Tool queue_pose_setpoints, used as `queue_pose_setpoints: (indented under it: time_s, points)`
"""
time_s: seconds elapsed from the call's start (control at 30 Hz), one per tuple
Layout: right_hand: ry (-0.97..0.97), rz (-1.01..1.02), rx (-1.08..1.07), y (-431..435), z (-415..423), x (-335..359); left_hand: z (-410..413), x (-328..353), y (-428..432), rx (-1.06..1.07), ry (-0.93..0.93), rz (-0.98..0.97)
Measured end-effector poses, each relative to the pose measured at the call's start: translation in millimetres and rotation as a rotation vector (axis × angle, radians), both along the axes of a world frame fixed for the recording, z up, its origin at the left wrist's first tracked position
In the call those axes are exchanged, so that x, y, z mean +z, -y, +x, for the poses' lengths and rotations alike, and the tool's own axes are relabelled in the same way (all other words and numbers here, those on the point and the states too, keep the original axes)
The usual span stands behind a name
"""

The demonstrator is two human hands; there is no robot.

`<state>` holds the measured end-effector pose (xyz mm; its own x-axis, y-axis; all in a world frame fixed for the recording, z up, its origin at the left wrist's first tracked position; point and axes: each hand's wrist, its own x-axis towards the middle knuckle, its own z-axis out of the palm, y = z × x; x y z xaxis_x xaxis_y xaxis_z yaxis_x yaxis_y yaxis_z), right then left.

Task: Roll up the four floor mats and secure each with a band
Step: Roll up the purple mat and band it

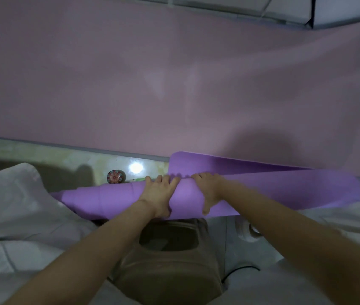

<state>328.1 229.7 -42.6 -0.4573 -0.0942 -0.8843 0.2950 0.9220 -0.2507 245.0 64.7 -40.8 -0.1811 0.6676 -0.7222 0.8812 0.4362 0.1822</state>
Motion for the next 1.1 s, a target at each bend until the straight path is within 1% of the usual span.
queue_pose_setpoints:
  time_s: [0.07,0.13,0.2,0.27,0.43,0.5,0.6,0.73,0.87,0.97,1.03,1.1]
  points:
    - [-0.152,0.141,0.092,15,24,-1,-4,-2,-4,-0.007,0.007,-0.03]
    - [-0.291,0.215,0.087,23,43,-6,-7,-4,-7,-0.015,0.026,-0.051]
    - [-0.366,0.2,0.048,21,50,-11,-9,-6,-8,-0.018,0.047,-0.067]
    - [-0.38,0.162,0.036,14,44,-15,-11,-5,-10,-0.022,0.057,-0.08]
    - [-0.302,0.138,0.072,6,20,-10,-17,0,-17,-0.017,0.115,-0.142]
    - [-0.278,0.139,0.094,3,14,-6,-13,5,-13,0.004,0.109,-0.103]
    - [-0.248,0.149,0.143,-1,6,1,5,12,6,0.037,0.006,0.036]
    - [-0.126,0.16,0.227,-3,-6,5,31,18,30,-0.036,-0.115,0.051]
    - [0.107,0.061,0.153,-10,-20,10,35,17,27,-0.053,-0.12,0.086]
    - [0.227,0.05,0.096,-10,-27,9,26,12,19,-0.062,-0.084,0.079]
    - [0.242,0.042,0.039,-7,-23,7,19,7,13,-0.054,-0.042,0.062]
    - [0.153,0.044,-0.009,-4,-8,6,11,2,6,-0.066,-0.007,0.041]
